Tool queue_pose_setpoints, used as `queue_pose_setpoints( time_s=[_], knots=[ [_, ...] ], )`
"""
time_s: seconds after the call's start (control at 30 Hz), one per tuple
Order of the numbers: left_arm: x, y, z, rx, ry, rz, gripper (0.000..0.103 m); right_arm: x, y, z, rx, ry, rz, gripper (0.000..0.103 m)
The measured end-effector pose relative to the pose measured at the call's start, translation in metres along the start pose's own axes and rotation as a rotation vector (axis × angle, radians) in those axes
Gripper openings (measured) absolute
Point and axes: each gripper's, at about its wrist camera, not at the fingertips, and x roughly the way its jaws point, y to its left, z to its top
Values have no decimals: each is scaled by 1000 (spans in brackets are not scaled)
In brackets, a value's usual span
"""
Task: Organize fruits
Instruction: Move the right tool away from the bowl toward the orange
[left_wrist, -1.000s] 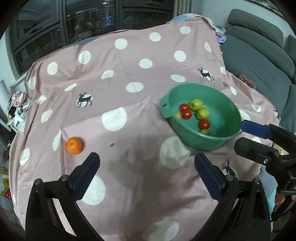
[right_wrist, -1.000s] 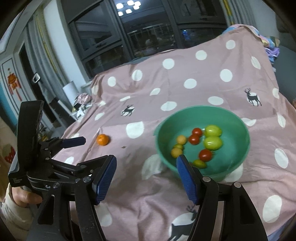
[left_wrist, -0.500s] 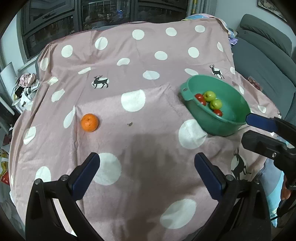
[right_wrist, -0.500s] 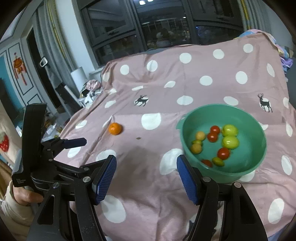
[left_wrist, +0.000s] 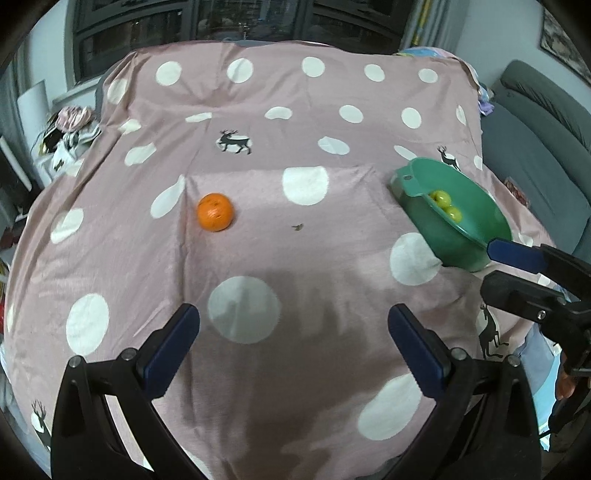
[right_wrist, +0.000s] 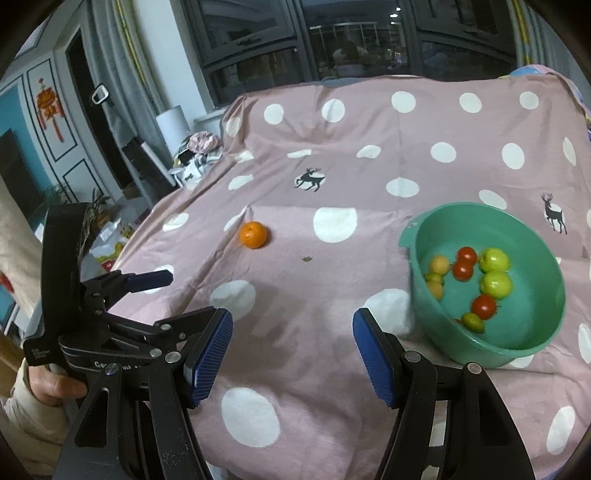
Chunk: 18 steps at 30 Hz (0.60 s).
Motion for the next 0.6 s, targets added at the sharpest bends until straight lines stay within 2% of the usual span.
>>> queue_pose_setpoints(
  time_s=[0.33, 0.6],
  knots=[
    [-6, 44, -12, -97, -36, -3, 102, 23, 10, -1, -18, 51, 7, 68],
    [6, 53, -12, -104, -24, -14, 102, 45, 13, 1, -15, 90, 17, 68]
  ],
)
